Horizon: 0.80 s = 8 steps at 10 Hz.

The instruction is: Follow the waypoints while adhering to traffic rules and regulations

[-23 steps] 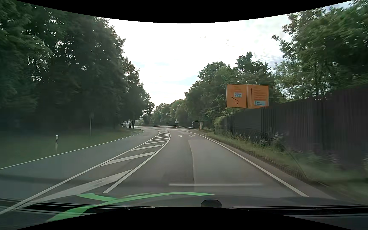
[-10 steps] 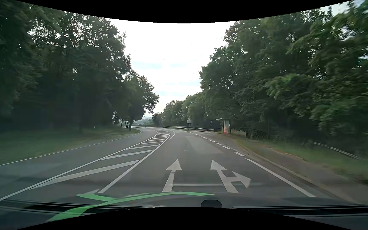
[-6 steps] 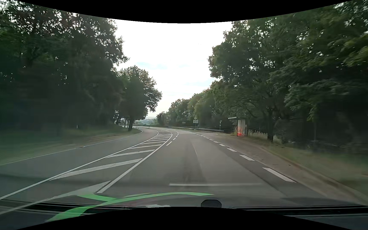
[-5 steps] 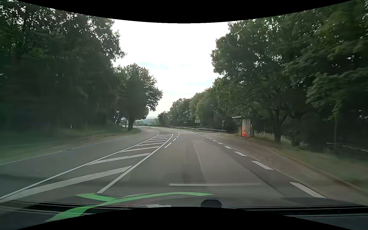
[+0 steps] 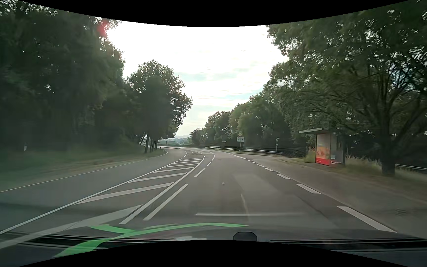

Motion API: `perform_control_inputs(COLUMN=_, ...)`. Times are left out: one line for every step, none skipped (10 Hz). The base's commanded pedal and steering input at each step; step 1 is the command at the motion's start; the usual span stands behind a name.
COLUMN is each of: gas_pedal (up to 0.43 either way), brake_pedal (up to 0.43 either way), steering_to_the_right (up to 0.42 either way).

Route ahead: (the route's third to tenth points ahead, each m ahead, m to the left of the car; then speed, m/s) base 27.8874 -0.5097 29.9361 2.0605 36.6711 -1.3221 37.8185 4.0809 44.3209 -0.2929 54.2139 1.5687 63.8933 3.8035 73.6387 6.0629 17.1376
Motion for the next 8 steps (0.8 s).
perform_control_inputs(gas_pedal=0.169, brake_pedal=0.0, steering_to_the_right=-0.023)
perform_control_inputs(gas_pedal=0.177, brake_pedal=0.0, steering_to_the_right=-0.021)
perform_control_inputs(gas_pedal=0.177, brake_pedal=0.0, steering_to_the_right=-0.02)
perform_control_inputs(gas_pedal=0.177, brake_pedal=0.0, steering_to_the_right=-0.019)
perform_control_inputs(gas_pedal=0.177, brake_pedal=0.0, steering_to_the_right=-0.016)
perform_control_inputs(gas_pedal=0.177, brake_pedal=0.0, steering_to_the_right=-0.015)
perform_control_inputs(gas_pedal=0.177, brake_pedal=0.0, steering_to_the_right=-0.015)
perform_control_inputs(gas_pedal=0.169, brake_pedal=0.0, steering_to_the_right=-0.014)
